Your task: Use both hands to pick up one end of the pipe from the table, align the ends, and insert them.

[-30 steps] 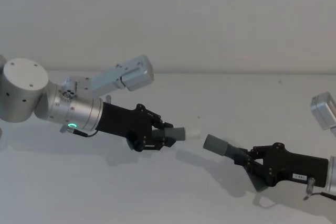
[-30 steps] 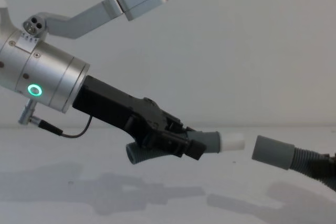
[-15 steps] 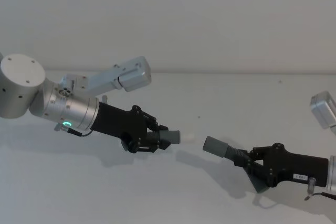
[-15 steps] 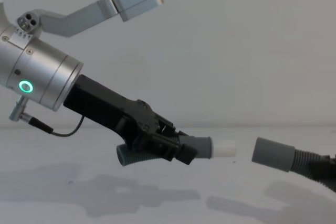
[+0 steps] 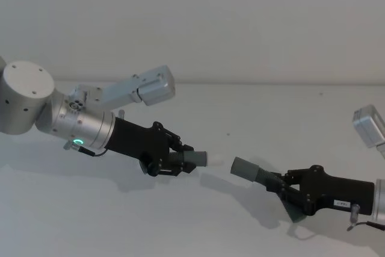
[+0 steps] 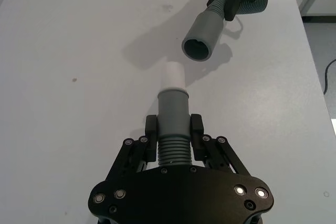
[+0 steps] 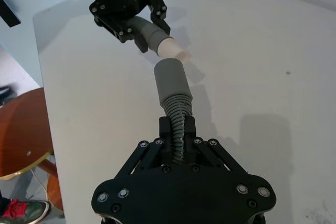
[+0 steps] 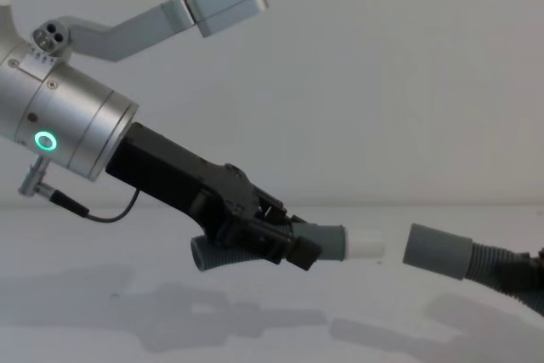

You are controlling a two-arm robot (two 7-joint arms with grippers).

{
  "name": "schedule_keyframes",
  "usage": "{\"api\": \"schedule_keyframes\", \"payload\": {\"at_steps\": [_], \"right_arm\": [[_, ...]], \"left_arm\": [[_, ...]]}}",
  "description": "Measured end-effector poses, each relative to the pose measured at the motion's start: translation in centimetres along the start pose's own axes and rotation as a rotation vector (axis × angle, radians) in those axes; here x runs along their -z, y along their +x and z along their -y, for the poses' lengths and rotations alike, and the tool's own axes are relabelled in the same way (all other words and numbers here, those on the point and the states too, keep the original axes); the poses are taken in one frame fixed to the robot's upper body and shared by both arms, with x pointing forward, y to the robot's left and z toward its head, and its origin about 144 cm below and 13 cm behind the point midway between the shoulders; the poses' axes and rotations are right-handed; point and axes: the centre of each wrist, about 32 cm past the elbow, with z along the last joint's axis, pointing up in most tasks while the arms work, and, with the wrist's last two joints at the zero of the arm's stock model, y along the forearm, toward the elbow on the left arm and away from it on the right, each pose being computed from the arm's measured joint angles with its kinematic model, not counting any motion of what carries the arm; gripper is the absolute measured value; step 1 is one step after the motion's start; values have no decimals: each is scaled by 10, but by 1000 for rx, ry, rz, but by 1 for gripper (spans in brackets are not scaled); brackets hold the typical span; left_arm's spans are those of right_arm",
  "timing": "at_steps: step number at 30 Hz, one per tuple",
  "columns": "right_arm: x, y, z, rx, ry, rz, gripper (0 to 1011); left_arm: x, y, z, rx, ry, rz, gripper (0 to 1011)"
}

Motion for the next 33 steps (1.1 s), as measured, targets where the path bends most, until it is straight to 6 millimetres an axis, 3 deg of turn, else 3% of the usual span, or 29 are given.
{"api": "schedule_keyframes", "payload": {"at_steps": [33], "right_arm": [[2,-4,-11,11,0,-23,124]], "left_arm": [[1,-2,2,6,17,-22,351]]}}
